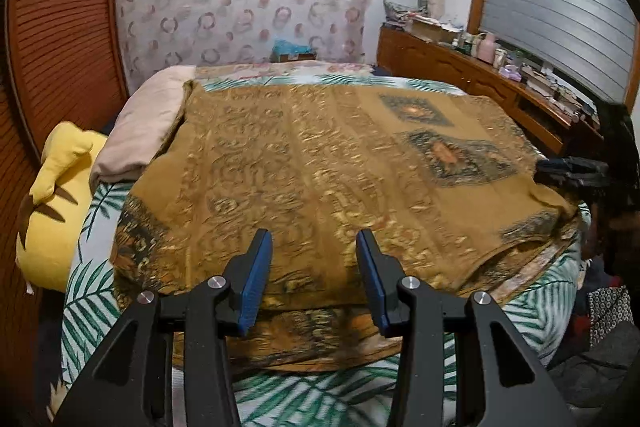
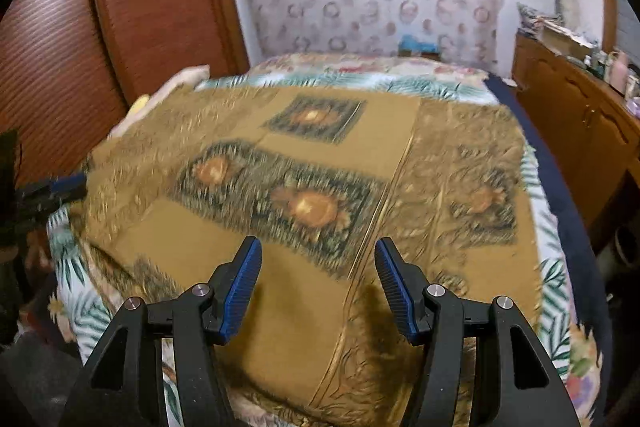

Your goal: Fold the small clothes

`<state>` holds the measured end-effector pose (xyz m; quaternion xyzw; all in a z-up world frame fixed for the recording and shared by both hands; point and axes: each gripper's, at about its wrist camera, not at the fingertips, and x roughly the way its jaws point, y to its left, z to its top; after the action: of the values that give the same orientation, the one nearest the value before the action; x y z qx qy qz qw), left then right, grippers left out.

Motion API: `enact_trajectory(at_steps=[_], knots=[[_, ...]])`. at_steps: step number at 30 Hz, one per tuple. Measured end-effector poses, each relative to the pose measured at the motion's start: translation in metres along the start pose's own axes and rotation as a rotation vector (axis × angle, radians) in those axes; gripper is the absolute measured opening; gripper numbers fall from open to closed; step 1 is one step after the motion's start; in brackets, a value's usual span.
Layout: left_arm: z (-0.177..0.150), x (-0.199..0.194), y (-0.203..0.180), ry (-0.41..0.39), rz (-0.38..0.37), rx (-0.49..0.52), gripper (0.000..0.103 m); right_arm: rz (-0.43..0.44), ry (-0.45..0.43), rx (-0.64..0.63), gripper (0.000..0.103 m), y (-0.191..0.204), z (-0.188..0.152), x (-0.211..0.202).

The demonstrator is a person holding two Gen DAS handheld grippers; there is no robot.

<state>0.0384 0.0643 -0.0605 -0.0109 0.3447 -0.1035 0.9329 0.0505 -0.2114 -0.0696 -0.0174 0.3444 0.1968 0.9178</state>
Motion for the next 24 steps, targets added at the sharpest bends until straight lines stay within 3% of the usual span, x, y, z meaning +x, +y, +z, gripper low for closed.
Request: enact_trajectory(at_steps=[3, 7, 15, 21, 24], knots=[[-0.003, 0.003, 0.014, 0.001, 0.030, -0.031, 0.045, 0.029, 0.026, 0.029, 0.061, -0.003, -0.013, 0.010], [-0.006, -0.001, 0.030, -0.012, 0.024, -0.087, 0.045, 0.000, -0.035, 0.005, 0.061, -0.002, -0.020, 0.009], [-0.012, -0.010, 0.024, -0.015, 0.052, -0.072, 0.045, 0.015, -0.079, 0.029, 0.064, -0.005, -0.030, 0.001], [-0.025, 0.007, 0.032, 0.025, 0.065, -0.093, 0.045, 0.010, -0.077, 0.016, 0.065, -0.002, -0.032, 0.001], [-0.026, 0.008, 0.038, -0.015, 0.091, -0.092, 0.045, 0.000, -0.070, 0.001, 0.067, 0.001, -0.033, 0.001]])
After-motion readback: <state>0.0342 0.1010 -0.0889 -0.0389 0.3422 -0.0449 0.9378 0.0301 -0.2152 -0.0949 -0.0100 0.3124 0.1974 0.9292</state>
